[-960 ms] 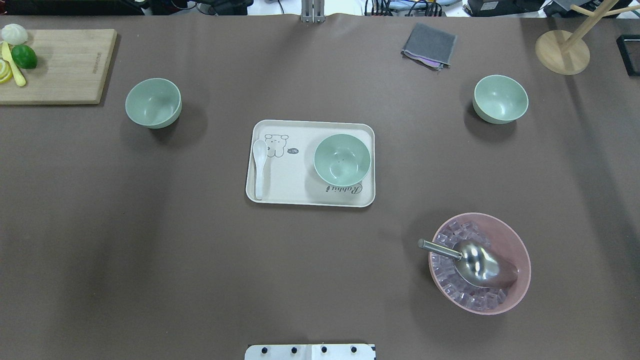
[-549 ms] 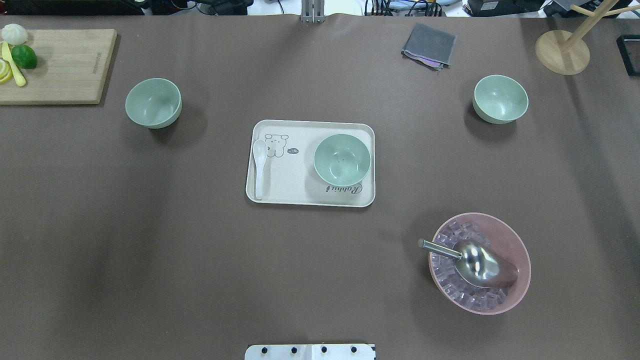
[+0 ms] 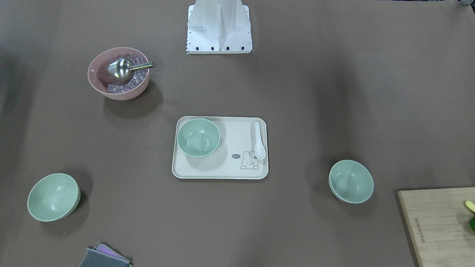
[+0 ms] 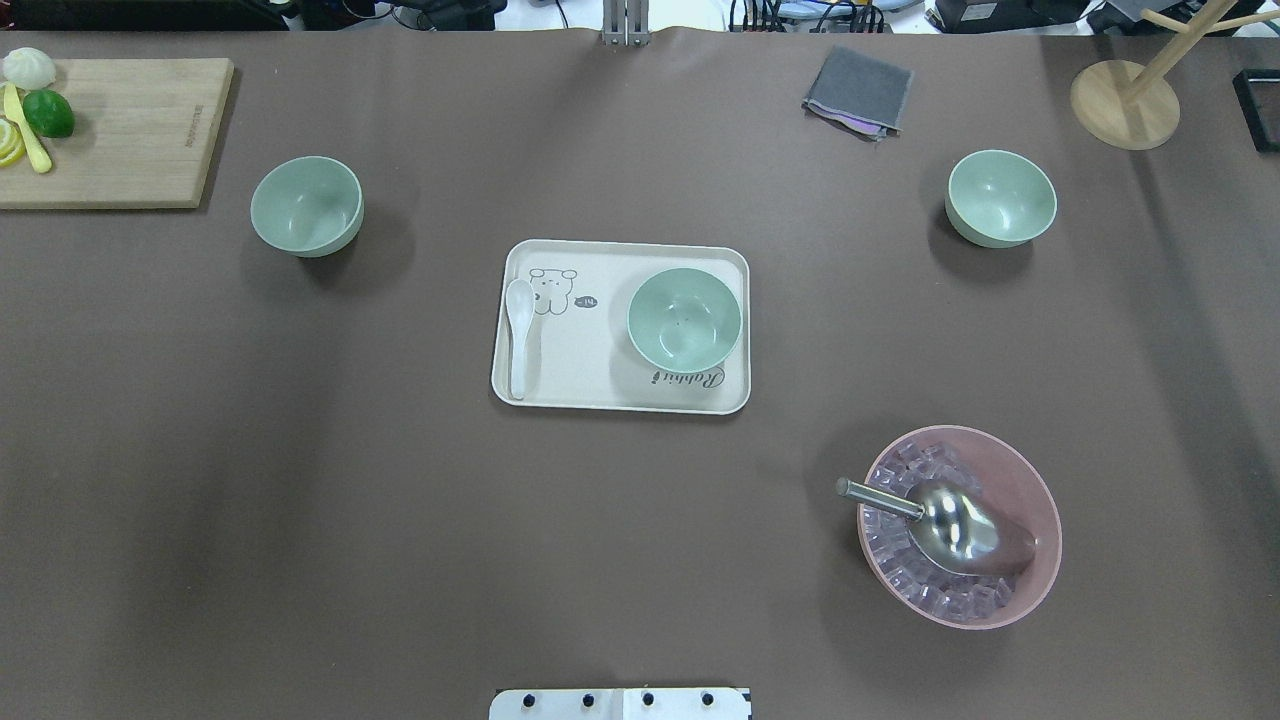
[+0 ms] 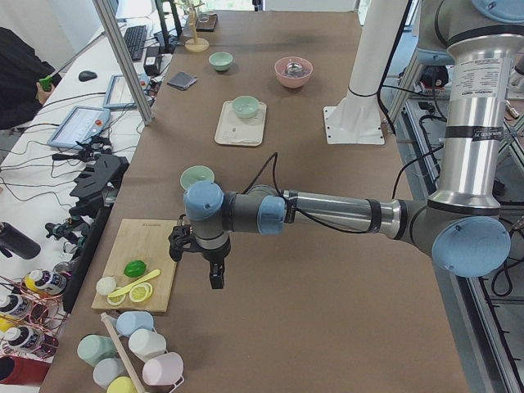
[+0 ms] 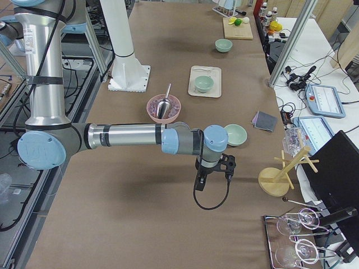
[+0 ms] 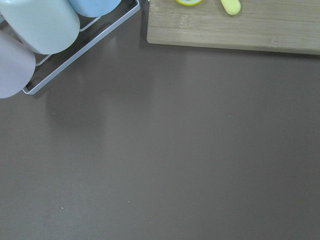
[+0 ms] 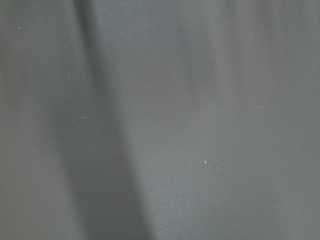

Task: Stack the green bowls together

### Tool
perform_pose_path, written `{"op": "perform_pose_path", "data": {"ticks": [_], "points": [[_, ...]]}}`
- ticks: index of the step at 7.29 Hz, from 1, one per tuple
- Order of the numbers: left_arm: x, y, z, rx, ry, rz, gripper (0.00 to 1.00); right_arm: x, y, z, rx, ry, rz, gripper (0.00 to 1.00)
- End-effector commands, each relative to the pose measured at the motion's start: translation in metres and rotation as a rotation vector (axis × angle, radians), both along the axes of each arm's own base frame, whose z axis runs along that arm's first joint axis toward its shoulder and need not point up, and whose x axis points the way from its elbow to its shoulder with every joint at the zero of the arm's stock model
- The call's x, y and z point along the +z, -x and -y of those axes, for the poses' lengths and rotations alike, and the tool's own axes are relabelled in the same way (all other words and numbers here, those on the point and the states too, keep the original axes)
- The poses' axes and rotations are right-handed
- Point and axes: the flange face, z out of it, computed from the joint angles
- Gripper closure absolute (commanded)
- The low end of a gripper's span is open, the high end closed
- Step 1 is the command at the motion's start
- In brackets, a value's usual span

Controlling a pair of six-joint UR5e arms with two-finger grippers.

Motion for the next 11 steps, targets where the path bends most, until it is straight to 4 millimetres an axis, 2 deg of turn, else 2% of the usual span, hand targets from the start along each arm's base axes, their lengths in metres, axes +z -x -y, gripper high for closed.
{"op": "perform_pose_path", "data": {"ticks": [1,2,3,4,5,6,7,8,9,10,11], "points": [[-0.002,0.0,0.0,-0.001,-0.002,-0.002,0.02,-0.002,0.0,0.001,0.002,-0.003,0.0,0.0],[-0.007,0.0,0.002,-0.001,-0.016,-0.002,0.02,-0.008,0.0,0.006,0.002,-0.015,0.001,0.0],[-0.029,-0.001,0.007,-0.001,-0.063,-0.009,0.02,-0.034,0.002,0.025,0.0,-0.064,0.011,0.0],[-0.051,-0.01,0.021,0.019,-0.134,-0.053,0.02,-0.037,0.009,0.035,-0.011,-0.07,0.005,0.0],[-0.085,-0.046,0.041,0.082,-0.274,-0.067,0.02,-0.062,0.029,0.046,-0.046,-0.168,0.006,0.0],[-0.099,-0.067,0.046,0.098,-0.348,-0.083,0.02,-0.081,0.054,0.059,-0.063,-0.244,0.019,0.0],[-0.11,-0.103,0.05,0.084,-0.333,-0.109,0.02,-0.113,0.073,0.075,-0.038,-0.279,0.045,0.0],[-0.126,-0.137,0.06,0.095,-0.342,-0.136,0.02,-0.133,0.092,0.085,-0.034,-0.282,0.059,0.0],[-0.142,-0.174,0.082,0.092,-0.309,-0.159,0.02,-0.129,0.13,0.084,-0.098,-0.337,0.076,0.0],[-0.146,-0.226,0.106,0.077,-0.206,-0.18,0.02,-0.126,0.147,0.085,-0.123,-0.388,0.096,0.0],[-0.151,-0.276,0.114,0.101,-0.173,-0.191,0.02,-0.122,0.15,0.085,-0.128,-0.406,0.105,0.0]]}}
